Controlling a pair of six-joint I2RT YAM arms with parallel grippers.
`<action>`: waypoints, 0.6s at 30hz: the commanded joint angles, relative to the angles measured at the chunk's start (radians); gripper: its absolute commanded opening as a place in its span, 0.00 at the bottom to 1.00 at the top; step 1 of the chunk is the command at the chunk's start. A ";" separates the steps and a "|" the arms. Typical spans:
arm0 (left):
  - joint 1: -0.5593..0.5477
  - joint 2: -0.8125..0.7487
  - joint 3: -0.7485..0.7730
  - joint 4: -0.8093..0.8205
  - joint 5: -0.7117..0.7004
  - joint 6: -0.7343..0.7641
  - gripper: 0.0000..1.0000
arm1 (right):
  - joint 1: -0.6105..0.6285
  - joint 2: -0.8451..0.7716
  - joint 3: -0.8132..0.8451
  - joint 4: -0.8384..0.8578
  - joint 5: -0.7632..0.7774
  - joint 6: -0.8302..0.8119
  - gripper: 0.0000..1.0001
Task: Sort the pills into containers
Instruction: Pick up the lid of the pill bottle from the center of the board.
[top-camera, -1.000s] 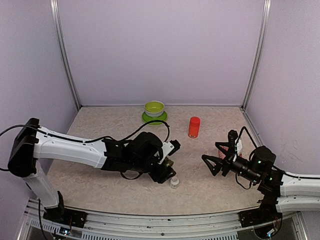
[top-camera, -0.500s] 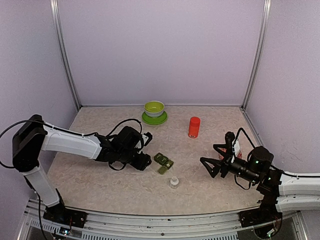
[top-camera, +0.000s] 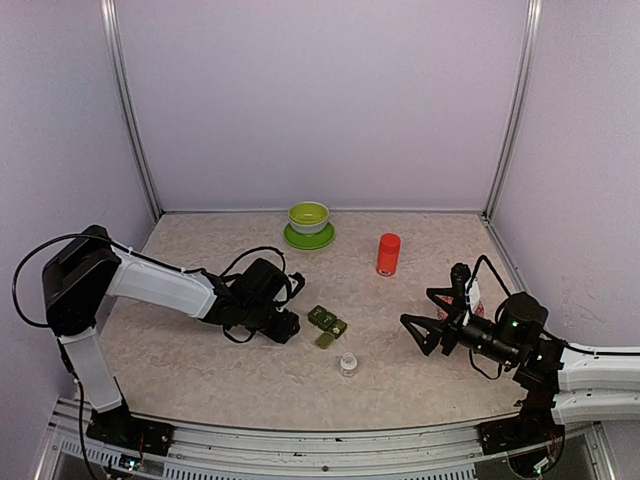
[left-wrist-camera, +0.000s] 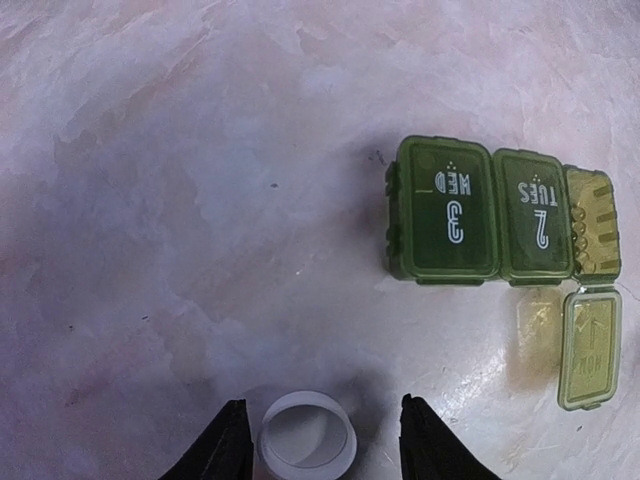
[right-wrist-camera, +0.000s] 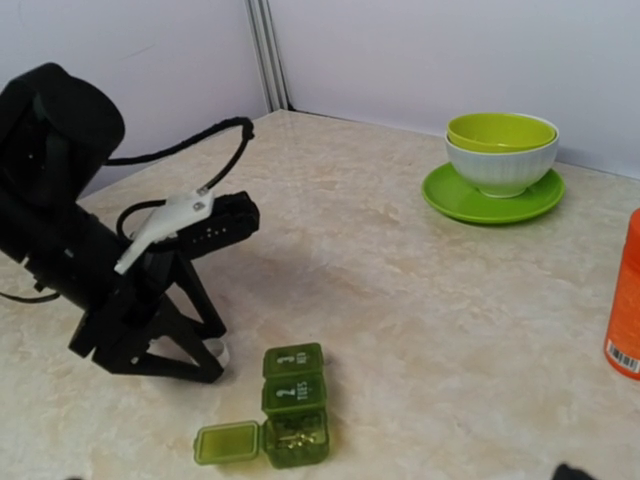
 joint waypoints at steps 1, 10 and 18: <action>0.008 -0.007 0.004 0.043 0.017 -0.004 0.49 | 0.007 -0.001 0.004 0.013 -0.014 -0.004 1.00; 0.069 -0.092 -0.071 0.092 0.040 -0.047 0.47 | 0.006 0.011 -0.001 0.019 -0.020 0.000 1.00; 0.080 -0.035 -0.055 0.072 0.082 -0.040 0.35 | 0.006 0.038 0.009 0.032 -0.027 -0.005 1.00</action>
